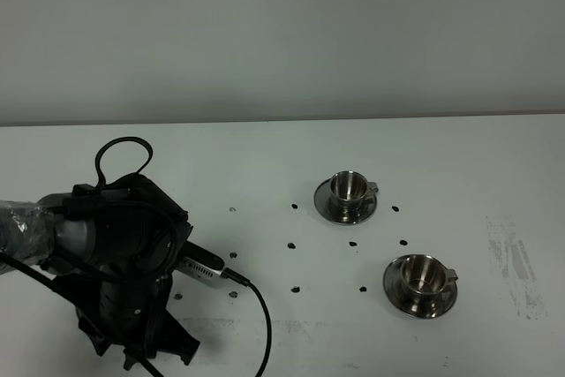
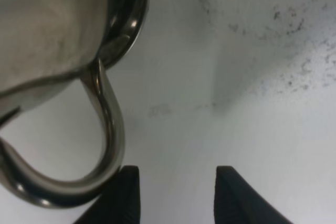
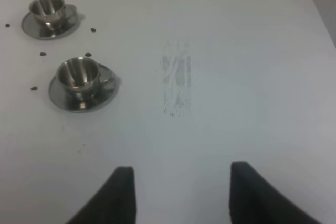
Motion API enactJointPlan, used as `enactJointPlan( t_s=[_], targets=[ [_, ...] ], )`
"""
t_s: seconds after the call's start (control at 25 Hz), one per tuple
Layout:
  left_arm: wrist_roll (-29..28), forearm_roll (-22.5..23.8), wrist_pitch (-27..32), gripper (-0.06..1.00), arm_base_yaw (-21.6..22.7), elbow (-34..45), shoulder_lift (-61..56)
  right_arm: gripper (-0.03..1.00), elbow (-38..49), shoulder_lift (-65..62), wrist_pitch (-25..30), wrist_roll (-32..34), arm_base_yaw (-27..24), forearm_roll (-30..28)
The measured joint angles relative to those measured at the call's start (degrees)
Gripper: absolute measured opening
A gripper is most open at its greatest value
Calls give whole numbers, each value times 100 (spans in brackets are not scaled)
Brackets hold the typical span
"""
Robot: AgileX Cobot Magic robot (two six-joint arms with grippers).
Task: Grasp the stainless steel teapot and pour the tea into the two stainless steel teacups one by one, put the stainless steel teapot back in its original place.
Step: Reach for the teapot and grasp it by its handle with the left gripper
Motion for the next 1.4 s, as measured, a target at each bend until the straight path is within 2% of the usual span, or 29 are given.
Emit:
enactJointPlan(
  t_s=[0.12, 0.2, 0.32, 0.4, 0.48, 0.6, 0.92, 1.12, 1.4],
  targets=[
    [27, -147, -154, 40, 0, 0, 0, 43, 0, 0, 0, 0, 0, 0],
    [283, -620, -218, 40, -9, 0, 0, 43, 0, 0, 0, 0, 0, 0],
    [1030, -1393, -375, 40, -69, 6, 0, 43, 0, 0, 0, 0, 0, 0],
    [1173, -1529, -638, 40, -117, 6, 0, 43, 0, 0, 0, 0, 0, 0],
    [1031, -1371, -891, 40, -116, 6, 0, 43, 0, 0, 0, 0, 0, 0],
    [663, -862, -998, 40, -116, 6, 0, 43, 0, 0, 0, 0, 0, 0],
    [-207, 224, -577, 40, -110, 6, 0, 43, 0, 0, 0, 0, 0, 0],
    [-392, 412, -535, 40, -99, 6, 0, 43, 0, 0, 0, 0, 0, 0],
    [-405, 436, -77, 40, -99, 6, 0, 43, 0, 0, 0, 0, 0, 0]
  ],
)
